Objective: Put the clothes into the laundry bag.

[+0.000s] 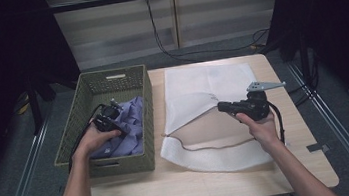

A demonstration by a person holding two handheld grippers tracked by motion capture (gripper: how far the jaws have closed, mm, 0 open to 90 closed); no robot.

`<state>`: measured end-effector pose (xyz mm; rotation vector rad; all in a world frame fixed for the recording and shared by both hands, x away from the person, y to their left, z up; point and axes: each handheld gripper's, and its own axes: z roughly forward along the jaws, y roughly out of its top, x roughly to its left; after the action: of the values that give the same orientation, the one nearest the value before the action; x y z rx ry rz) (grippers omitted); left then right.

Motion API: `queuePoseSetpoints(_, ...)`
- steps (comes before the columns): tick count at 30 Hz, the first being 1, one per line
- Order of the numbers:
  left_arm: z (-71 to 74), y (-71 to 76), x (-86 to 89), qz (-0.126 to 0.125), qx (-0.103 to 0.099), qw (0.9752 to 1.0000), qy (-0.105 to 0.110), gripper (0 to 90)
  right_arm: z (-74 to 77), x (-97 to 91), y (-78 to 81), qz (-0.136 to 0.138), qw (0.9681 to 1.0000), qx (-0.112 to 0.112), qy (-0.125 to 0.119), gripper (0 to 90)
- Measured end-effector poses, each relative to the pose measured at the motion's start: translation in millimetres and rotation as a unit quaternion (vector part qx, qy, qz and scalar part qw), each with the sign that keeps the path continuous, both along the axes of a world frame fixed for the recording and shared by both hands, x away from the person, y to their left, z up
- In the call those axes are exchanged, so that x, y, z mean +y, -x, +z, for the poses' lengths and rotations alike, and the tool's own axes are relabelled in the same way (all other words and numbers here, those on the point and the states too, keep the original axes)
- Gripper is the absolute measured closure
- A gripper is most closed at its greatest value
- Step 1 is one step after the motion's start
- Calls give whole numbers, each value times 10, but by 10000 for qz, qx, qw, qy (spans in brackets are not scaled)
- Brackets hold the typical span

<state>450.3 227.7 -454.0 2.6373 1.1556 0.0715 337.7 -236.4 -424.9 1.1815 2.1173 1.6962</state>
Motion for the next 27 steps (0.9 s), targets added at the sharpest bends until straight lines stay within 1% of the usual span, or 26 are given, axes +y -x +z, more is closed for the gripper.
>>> queuePoseSetpoints(1, 0, 0, 0, 0, 0, 10000, 0, 676, 0, 0, 0, 0, 10000, 0, 0, 862)
queuePoseSetpoints(2, 8, -5, 22, -38, -110, 9999, -43, 703, 2, -6, 2, -13, 10000, -5, -2, 862)
queuePoseSetpoints(3, 4, -4, 38, -68, -75, 9999, 74, 703, 2, -6, 2, -13, 10000, -5, -2, 862)
queuePoseSetpoints(4, 17, 9, 58, 27, -129, 9998, 134, 723, 2, -8, 2, 7, 10000, 2, -15, 862)
queuePoseSetpoints(5, 49, 17, 95, 25, -212, 9996, 204, 751, 2, -10, 5, 1, 10000, -3, -1, 862)
queuePoseSetpoints(6, 55, 32, 96, 84, -287, 9992, 272, 757, 3, -10, 6, -2, 10000, -5, -4, 862)
queuePoseSetpoints(7, 55, 32, 96, 84, -287, 9992, 272, 763, 3, -10, 6, -2, 10000, -5, -4, 862)
queuePoseSetpoints(8, 83, 56, 103, 182, -315, 9986, 374, 765, 4, -10, 6, -3, 10000, -5, -5, 862)
queuePoseSetpoints(9, 97, 58, 114, 191, -375, 9983, 407, 765, 6, -10, 7, -6, 10000, -3, -14, 862)
queuePoseSetpoints(10, 150, 67, 146, 127, -466, 9977, 474, 771, 8, -13, 8, -10, 10000, 4, -7, 862)
queuePoseSetpoints(11, 150, 67, 146, 127, -466, 9977, 474, 772, 8, -13, 8, -10, 10000, 4, -7, 862)
queuePoseSetpoints(12, 193, 96, 167, 195, -582, 9959, 665, 772, 11, -12, 10, -20, 10000, 0, -10, 862)
queuePoseSetpoints(13, 193, 96, 167, 195, -582, 9959, 665, 773, 12, -13, 10, -17, 10000, 5, -20, 861)
queuePoseSetpoints(14, 255, 122, 213, 234, -722, 9935, 847, 774, 13, -14, 10, -27, 10000, -4, -25, 861)
queuePoseSetpoints(15, 255, 122, 213, 234, -722, 9935, 847, 774, 14, -15, 11, -21, 10000, -4, -22, 861)
queuePoseSetpoints(16, 299, 154, 238, 302, -842, 9916, 934, 774, 14, -16, 12, -19, 10000, -6, -22, 861)
queuePoseSetpoints(18, 354, 191, 266, 282, -980, 9896, 1018, 774, 15, -19, 12, -18, 10000, -11, -35, 862)
queuePoseSetpoints(19, 369, 202, 272, 223, -951, 9891, 1102, 774, 15, -18, 12, -19, 10000, -13, -29, 862)
queuePoseSetpoints(21, 374, 217, 261, 177, -991, 9892, 1069, 774, 14, -14, 14, -30, 10000, -11, -22, 862)
queuePoseSetpoints(22, 407, 250, 255, 78, -1080, 9895, 959, 774, 13, -13, 12, -26, 10000, -17, -26, 862)
queuePoseSetpoints(23, 415, 268, 254, 126, -1160, 9877, 1044, 774, 14, -12, 12, -26, 10000, -16, -25, 862)
queuePoseSetpoints(24, 434, 278, 268, 118, -1225, 9866, 1074, 775, 17, -13, 13, -19, 10000, -10, -25, 862)
queuePoseSetpoints(25, 434, 278, 268, 118, -1225, 9866, 1074, 775, 17, -13, 13, -19, 10000, -10, -25, 862)
queuePoseSetpoints(26, 459, 304, 284, 169, -1336, 9840, 1171, 775, 24, -21, 14, -21, 10000, -29, -35, 862)
queuePoseSetpoints(27, 459, 304, 284, 169, -1336, 9840, 1171, 775, 24, -21, 14, -21, 10000, -29, -35, 862)
